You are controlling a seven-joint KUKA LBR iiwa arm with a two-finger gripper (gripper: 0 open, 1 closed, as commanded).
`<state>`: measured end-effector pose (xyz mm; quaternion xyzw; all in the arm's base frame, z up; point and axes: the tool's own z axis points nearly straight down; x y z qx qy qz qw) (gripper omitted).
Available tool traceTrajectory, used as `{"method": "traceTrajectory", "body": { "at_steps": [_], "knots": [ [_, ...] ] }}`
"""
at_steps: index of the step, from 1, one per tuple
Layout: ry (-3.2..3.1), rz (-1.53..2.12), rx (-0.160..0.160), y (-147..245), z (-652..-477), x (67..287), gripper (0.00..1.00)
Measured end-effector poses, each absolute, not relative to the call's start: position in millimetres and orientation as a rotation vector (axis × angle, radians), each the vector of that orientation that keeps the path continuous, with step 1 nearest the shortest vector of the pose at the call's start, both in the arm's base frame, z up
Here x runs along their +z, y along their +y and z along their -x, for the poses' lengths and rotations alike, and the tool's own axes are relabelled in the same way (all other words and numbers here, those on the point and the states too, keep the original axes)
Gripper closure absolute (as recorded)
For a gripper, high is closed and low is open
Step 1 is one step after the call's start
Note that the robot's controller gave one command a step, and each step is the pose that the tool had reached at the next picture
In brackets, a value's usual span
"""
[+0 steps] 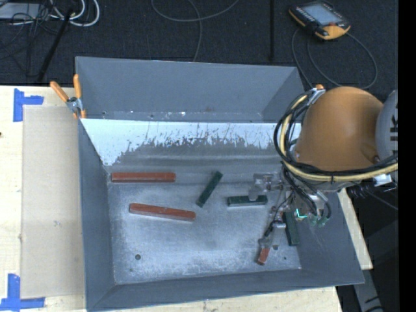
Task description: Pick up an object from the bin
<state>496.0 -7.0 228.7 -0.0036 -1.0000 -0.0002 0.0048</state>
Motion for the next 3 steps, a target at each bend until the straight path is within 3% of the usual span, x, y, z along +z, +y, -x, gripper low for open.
{"method": "traceTrajectory", "body": {
  "at_steps": [1,2,3],
  "knots": [
    [-3.14,0.011,-0.001,-7,-497.5,233,0.0],
    [-3.147,0.012,0.0,-7,-504.2,182,0.0],
    [-3.145,-0.03,0.0,6,-539.3,129,0.0]
  ]
}}
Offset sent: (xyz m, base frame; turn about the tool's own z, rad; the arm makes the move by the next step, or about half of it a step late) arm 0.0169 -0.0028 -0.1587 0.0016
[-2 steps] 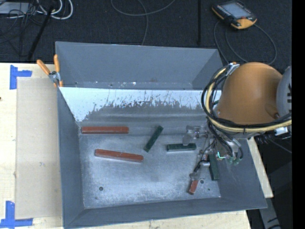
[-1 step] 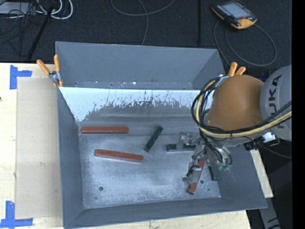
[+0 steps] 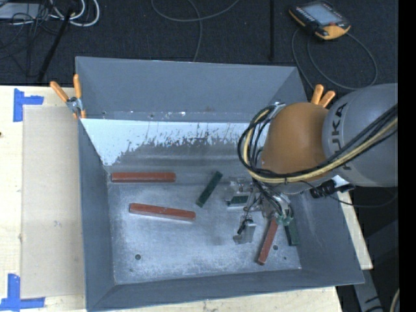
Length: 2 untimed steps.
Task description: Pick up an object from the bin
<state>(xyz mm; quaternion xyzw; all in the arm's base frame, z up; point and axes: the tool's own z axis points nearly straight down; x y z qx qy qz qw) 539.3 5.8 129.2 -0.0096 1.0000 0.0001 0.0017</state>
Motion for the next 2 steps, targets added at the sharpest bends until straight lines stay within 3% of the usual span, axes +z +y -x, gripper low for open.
{"method": "traceTrajectory", "body": {
  "at_steps": [1,2],
  "knots": [
    [3.143,-0.055,0.003,-30,-538.2,119,0.0],
    [3.143,-0.049,-0.004,-46,-553.5,132,0.0]
  ]
}}
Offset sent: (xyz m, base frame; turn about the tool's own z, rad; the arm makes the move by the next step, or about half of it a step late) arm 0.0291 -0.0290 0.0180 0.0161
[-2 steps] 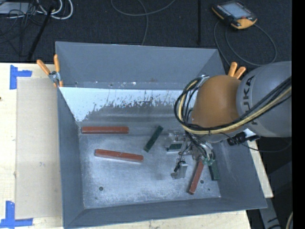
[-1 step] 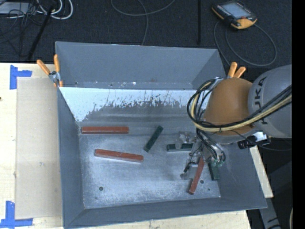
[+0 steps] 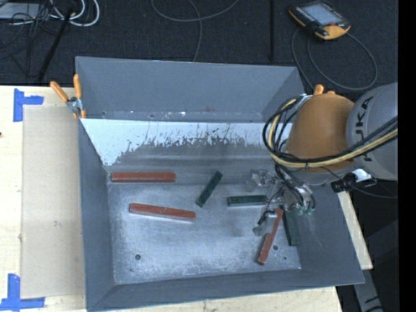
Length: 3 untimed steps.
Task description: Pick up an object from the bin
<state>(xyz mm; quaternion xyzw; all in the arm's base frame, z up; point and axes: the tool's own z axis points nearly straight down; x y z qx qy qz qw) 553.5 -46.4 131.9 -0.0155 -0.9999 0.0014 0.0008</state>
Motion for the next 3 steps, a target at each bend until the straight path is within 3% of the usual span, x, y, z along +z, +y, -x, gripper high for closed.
{"method": "traceTrajectory", "body": {
  "at_steps": [1,2,3],
  "knots": [
    [-3.144,0.004,-0.003,-63,-561.1,122,0.0],
    [-3.146,0.054,0.003,-65,-584.8,84,0.0],
    [-3.136,0.17,-0.001,-78,-568.2,75,1.0]
  ]
}}
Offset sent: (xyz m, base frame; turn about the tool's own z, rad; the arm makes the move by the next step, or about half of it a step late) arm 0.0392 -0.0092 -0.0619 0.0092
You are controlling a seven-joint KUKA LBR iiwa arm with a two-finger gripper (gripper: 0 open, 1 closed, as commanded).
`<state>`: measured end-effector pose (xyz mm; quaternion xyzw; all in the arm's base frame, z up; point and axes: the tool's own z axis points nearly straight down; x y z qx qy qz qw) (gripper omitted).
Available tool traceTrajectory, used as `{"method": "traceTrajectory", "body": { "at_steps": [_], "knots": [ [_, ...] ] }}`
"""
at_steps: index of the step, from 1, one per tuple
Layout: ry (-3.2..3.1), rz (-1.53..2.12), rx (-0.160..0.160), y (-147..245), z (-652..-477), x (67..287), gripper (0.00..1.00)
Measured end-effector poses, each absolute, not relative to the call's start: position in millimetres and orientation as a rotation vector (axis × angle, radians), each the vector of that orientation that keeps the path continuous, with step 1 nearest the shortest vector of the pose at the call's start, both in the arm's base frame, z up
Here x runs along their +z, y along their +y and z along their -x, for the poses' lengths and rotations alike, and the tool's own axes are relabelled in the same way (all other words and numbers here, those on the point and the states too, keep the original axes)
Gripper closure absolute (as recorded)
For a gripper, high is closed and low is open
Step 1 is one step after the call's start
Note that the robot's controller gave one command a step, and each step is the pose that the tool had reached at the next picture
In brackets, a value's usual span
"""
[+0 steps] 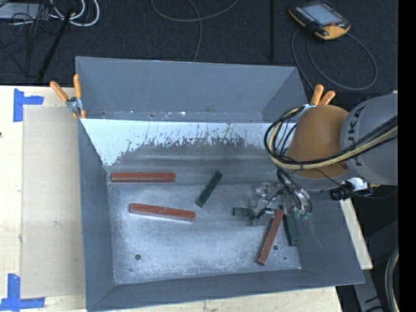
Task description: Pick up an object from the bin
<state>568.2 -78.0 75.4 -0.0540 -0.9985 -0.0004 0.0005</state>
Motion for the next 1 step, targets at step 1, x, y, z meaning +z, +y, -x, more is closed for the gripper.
{"method": "traceTrajectory", "body": {
  "at_steps": [1],
  "knots": [
    [-3.136,0.169,-0.001,-77.9,-568.2,75.4,1.0]
  ]
}}
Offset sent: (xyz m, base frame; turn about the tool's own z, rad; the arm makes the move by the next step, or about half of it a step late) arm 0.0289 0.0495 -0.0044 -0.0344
